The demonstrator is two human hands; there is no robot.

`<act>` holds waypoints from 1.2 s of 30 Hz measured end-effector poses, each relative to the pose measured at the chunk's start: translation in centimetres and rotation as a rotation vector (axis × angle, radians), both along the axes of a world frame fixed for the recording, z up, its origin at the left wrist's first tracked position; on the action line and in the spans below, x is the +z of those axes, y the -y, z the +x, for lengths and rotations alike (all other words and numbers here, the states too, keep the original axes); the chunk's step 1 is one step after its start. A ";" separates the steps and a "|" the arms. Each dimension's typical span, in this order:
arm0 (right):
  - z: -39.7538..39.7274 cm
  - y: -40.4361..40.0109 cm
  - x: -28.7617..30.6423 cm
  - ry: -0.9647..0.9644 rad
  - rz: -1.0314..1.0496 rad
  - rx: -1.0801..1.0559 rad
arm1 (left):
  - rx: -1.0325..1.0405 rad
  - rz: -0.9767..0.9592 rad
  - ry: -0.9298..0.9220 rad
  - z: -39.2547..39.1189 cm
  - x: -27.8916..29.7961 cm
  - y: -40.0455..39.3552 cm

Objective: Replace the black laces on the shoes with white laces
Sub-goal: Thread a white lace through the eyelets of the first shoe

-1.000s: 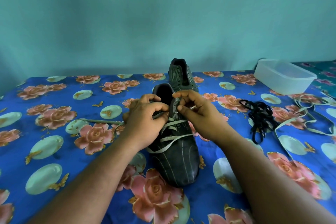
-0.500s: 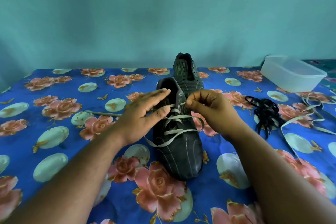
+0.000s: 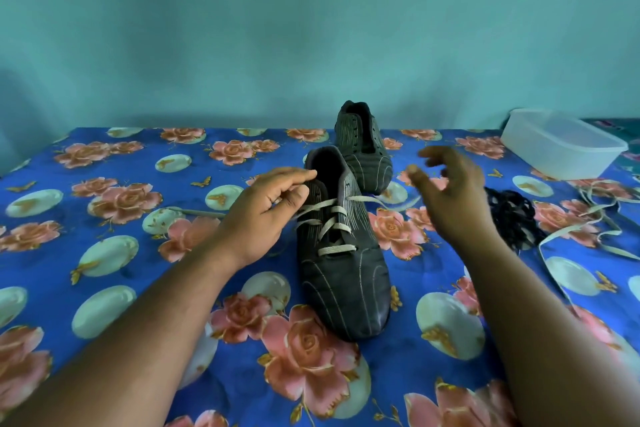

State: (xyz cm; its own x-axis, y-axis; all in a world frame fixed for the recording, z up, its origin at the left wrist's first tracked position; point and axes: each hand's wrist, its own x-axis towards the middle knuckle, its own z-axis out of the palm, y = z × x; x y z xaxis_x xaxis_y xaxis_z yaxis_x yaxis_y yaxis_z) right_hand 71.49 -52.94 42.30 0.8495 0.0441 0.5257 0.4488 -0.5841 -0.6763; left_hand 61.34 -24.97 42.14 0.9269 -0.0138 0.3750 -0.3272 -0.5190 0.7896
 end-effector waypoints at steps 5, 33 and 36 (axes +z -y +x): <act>-2.4 -3.7 -0.4 0.187 -0.311 0.425 | 0.064 -0.072 -0.123 0.2 -0.2 0.0; -1.7 -3.1 -0.5 0.144 -0.198 0.415 | 0.007 0.027 -0.130 0.1 -0.2 -0.3; -0.8 -1.9 -0.3 0.071 -0.095 0.335 | 0.005 0.059 -0.131 0.1 -0.2 -0.3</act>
State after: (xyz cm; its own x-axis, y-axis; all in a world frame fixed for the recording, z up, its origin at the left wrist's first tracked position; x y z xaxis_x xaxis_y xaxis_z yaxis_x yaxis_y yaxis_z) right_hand 70.64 -51.02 42.03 0.7413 0.3655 0.5630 0.6699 -0.4558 -0.5861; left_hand 61.43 -24.72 41.96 0.9679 -0.0278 0.2499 -0.2212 -0.5672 0.7934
